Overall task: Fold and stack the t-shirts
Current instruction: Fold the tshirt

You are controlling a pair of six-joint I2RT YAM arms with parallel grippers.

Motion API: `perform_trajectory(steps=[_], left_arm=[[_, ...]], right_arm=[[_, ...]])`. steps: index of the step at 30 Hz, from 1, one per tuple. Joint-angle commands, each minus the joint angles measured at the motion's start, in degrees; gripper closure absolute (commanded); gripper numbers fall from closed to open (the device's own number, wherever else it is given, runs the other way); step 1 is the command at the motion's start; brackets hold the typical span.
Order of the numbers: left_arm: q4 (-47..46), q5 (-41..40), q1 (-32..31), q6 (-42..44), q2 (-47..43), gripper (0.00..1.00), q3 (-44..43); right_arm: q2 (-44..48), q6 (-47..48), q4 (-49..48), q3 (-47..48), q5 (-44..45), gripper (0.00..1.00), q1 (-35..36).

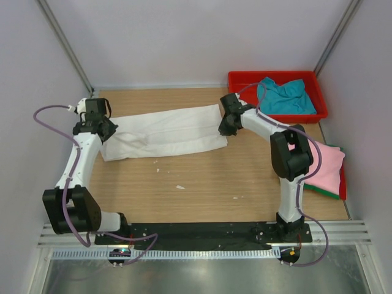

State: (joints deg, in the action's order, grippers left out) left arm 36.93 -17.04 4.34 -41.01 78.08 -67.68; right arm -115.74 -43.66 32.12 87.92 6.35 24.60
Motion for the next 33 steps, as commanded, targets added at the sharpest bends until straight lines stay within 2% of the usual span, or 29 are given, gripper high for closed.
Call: perform_trajectory(steps=[1,6,18,29,33], left_arm=[[-6.1,-2.0,-0.7,2.4,0.9,1.0,-2.9],[-9.4,-3.2,-3.8,2.6,4.4,1.0,-4.6],[-11.3,-10.8,-3.8,6.0,12.4,1.0,-11.1],[-15.7,-6.8,-3.8,8.4,19.1,1.0,-14.1],[-15.9,-6.5,-5.8,8.6,21.4,1.0,-15.9]], right_arm=[[0.1,1.1,2.1,1.9,1.2,0.99,-1.1],[-0.4,2.1,1.8,2.5,0.3,0.99,-2.6],[-4.3,5.3,-0.2,6.0,-0.3,0.99,-3.2],[-7.3,5.2,0.4,9.5,-0.6,0.99,-4.0],[-7.6,5.2,0.4,9.8,-0.6,0.99,-4.4]])
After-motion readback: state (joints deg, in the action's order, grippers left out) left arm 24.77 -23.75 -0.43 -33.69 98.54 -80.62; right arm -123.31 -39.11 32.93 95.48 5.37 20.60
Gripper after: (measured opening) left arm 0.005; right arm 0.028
